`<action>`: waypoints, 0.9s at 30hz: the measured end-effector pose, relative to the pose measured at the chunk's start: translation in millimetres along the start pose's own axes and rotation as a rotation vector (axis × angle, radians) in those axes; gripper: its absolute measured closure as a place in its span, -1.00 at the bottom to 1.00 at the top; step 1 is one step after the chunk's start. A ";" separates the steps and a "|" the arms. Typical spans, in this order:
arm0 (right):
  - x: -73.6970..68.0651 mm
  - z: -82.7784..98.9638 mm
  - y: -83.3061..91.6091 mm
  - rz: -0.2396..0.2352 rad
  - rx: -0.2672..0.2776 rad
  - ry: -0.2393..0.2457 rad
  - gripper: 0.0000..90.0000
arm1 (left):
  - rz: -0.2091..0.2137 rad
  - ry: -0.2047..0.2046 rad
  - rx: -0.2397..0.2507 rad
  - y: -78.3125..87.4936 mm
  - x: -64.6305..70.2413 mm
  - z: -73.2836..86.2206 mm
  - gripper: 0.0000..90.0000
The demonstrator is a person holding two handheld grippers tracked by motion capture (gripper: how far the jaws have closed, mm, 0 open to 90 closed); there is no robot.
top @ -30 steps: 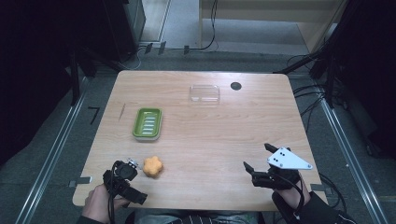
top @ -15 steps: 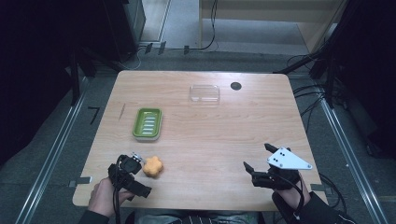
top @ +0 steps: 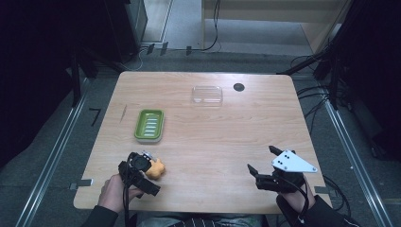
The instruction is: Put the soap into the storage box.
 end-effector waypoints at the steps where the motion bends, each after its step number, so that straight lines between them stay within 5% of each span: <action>1: 0.1 0.0 0.0 0.000 -0.001 -0.002 -0.70 | 0.005 -0.001 0.001 -0.7 -0.1 -1.2 -0.99; 11: -0.8 -0.4 -1.0 -0.002 -0.005 -0.001 -0.70 | 0.023 0.001 0.001 -8.1 0.7 -15.2 -0.77; 27: -0.8 -0.4 -0.7 -0.005 -0.003 -0.001 -0.70 | -0.060 -0.029 -0.016 -11.3 -9.9 -30.8 -0.53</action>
Point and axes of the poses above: each handheld gripper's, and its own axes: y roughly backward along the jaws, z roughly out of its underside, x roughly to its right, the point moved 5 cm from there along -y, roughly forward along the jaws, and after that the axes turned 12 degrees about z, right-handed, at the moved point
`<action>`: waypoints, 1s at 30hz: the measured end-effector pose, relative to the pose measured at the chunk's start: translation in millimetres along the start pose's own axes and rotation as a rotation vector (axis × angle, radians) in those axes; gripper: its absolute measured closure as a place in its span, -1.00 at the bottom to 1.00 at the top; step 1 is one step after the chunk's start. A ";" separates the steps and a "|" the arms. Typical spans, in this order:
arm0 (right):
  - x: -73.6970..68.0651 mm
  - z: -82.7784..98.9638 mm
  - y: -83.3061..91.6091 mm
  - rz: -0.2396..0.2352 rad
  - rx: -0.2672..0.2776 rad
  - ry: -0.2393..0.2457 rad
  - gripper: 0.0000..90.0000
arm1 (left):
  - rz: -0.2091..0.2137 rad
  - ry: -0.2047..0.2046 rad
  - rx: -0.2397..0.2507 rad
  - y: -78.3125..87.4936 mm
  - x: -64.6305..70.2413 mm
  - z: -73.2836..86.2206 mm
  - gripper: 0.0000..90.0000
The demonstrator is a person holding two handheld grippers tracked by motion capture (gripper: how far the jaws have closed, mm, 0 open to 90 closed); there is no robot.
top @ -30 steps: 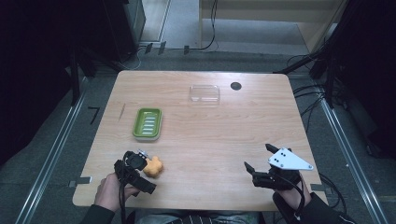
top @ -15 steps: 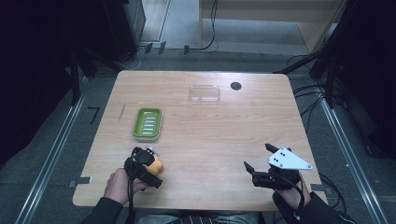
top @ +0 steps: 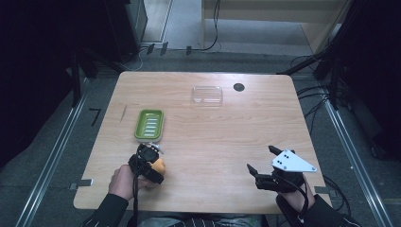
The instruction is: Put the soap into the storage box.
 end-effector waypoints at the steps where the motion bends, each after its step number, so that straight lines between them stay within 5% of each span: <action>1: 0.1 0.0 0.0 0.001 0.000 -0.001 -0.70 | 0.001 -0.003 0.003 -1.3 -0.5 -0.8 -0.52; 17: 0.0 0.1 0.1 -0.003 0.000 0.002 -0.70 | 0.000 -0.038 -0.047 -6.9 -5.1 -1.1 -0.30; 30: 0.0 0.0 -0.1 -0.004 0.000 0.002 -0.70 | 0.011 -0.048 -0.037 -6.2 -4.5 -0.3 -0.12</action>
Point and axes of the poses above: each handheld gripper's, and its own axes: y roughly backward along the jaws, z roughly out of its underside, x roughly to its right, the point moved 5 cm from there along -y, roughly forward along the jaws, and after that the axes turned 12 degrees about z, right-handed, at the moved point
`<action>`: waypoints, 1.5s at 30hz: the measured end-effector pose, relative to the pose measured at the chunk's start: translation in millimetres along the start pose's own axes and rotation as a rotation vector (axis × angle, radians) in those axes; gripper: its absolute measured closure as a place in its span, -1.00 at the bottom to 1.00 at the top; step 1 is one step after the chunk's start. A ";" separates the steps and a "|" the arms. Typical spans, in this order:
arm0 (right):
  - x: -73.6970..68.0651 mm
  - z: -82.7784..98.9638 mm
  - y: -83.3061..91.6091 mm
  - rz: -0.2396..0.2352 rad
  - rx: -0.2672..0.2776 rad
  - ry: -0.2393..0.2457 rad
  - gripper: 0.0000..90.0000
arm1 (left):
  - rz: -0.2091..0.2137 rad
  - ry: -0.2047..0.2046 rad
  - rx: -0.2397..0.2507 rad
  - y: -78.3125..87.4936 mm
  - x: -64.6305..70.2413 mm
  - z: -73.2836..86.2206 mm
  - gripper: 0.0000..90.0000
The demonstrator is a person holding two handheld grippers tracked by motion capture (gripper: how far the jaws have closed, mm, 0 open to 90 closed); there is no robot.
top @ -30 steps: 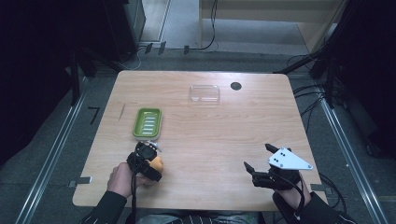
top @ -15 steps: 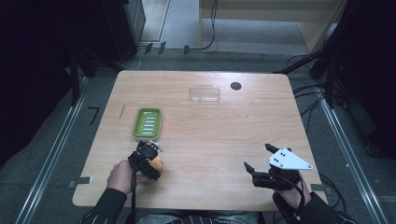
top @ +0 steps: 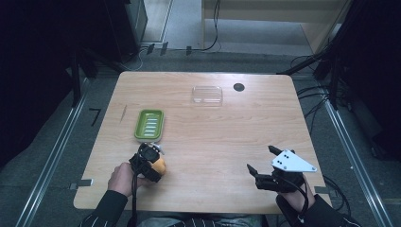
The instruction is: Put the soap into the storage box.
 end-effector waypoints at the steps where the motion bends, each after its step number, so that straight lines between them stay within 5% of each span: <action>1: 0.0 0.0 -0.2 0.001 -0.001 -0.001 -0.70 | 0.000 -0.001 0.000 0.0 0.0 0.0 -0.12; 45: 0.2 0.1 0.1 0.002 -0.002 -0.004 -0.70 | -0.023 -0.014 0.046 15.0 -3.2 -3.5 -0.11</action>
Point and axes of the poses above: each handheld gripper's, and its own axes: y roughly backward along the jaws, z roughly out of its underside, x roughly to its right, the point moved 5 cm from there along -y, roughly forward along the jaws, and after that the axes turned 12 degrees about z, right-handed, at the moved point
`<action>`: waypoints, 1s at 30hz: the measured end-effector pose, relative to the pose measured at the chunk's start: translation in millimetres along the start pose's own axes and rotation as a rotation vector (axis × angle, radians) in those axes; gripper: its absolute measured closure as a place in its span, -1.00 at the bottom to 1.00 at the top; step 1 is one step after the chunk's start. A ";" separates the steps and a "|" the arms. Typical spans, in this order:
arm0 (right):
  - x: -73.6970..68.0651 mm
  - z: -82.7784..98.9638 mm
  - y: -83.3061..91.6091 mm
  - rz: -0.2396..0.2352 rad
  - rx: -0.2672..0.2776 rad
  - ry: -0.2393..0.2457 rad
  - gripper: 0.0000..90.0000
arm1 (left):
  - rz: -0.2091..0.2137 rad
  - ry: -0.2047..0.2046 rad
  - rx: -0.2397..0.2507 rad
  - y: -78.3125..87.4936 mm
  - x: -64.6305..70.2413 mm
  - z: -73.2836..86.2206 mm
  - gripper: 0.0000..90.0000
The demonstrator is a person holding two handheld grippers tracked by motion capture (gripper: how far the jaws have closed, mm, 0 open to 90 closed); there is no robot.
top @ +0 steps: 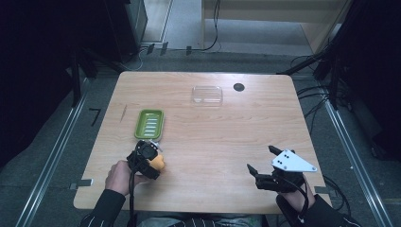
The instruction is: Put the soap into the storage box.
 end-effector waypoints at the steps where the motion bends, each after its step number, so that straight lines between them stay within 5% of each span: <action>1: -0.1 0.0 0.0 0.000 -0.001 -0.001 -0.70 | 0.000 0.001 0.005 0.3 -0.8 -0.8 -0.11; 30: 0.0 -0.3 -0.7 -0.005 0.002 0.002 -0.70 | -0.031 0.049 0.085 16.2 -19.9 -10.1 -0.11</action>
Point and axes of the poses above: each handheld gripper's, and its own axes: y roughly backward along the jaws, z roughly out of its underside, x roughly to its right, the point moved 5 cm from there along -y, roughly forward along the jaws, and after that the axes turned 12 degrees about z, right-handed, at the moved point
